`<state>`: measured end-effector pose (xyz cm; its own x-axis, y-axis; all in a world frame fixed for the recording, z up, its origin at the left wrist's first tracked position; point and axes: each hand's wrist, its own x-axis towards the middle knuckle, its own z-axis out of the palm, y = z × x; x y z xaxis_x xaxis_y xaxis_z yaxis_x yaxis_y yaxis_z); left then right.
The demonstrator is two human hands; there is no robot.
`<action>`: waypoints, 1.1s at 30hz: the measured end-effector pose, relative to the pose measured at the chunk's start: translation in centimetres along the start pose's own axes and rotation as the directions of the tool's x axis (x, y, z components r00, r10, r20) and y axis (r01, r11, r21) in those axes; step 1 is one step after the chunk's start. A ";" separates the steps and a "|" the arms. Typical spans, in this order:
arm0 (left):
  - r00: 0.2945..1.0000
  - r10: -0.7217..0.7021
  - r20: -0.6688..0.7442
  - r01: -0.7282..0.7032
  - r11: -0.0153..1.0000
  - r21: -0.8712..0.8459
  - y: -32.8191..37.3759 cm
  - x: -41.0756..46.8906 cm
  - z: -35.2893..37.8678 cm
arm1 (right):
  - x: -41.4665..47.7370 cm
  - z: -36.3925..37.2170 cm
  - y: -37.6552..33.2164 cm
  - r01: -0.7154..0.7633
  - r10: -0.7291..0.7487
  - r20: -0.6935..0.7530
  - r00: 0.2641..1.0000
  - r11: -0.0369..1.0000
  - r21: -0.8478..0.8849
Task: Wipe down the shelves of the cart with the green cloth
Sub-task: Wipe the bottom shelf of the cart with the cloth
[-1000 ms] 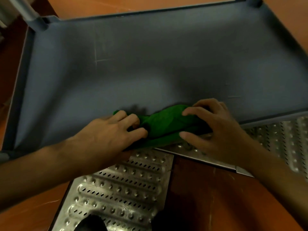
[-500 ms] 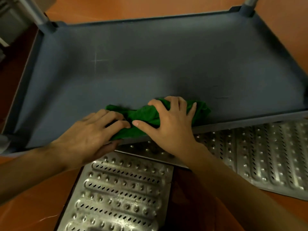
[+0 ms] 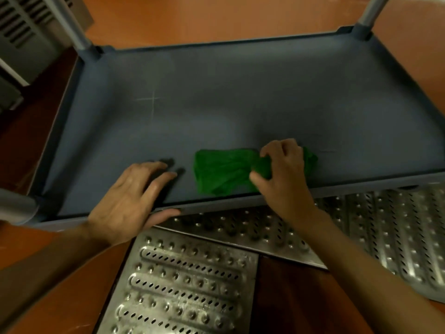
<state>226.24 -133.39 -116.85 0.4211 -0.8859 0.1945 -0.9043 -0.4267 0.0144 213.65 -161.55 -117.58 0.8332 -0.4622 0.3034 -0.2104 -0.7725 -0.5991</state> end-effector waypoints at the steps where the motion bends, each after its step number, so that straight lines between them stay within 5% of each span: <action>1: 1.000 0.007 -0.015 -0.007 1.000 0.018 -0.1 0.3 0.0 | 0.6 -0.4 0.7 -0.026 0.026 -0.020 0.999 1.000 -0.011; 6: 0.998 -0.002 -0.058 0.009 0.994 0.113 2.7 1.1 1.4 | 2.0 -2.0 1.5 -0.212 0.186 -0.176 0.967 0.967 -0.144; 11: 0.974 -0.178 -0.137 0.174 0.984 -0.042 6.6 3.4 2.2 | 1.7 -1.0 -0.7 -0.436 0.435 -0.038 0.900 0.891 -0.124; 23: 0.925 -0.308 -0.222 0.262 0.941 -0.215 6.3 5.4 4.3 | 9.9 4.6 0.2 -0.382 0.326 -0.211 0.922 0.858 -0.343; 33: 0.947 -0.271 -0.175 0.250 0.959 -0.132 6.1 5.6 4.2 | 16.2 8.6 -2.9 -0.413 0.399 -0.112 0.910 0.854 -0.317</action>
<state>223.39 -141.73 -119.77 0.6314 -0.6912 0.3516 -0.7712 -0.6071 0.1915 232.20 -163.04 -117.27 0.6174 -0.7774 0.1201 -0.6860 -0.6068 -0.4015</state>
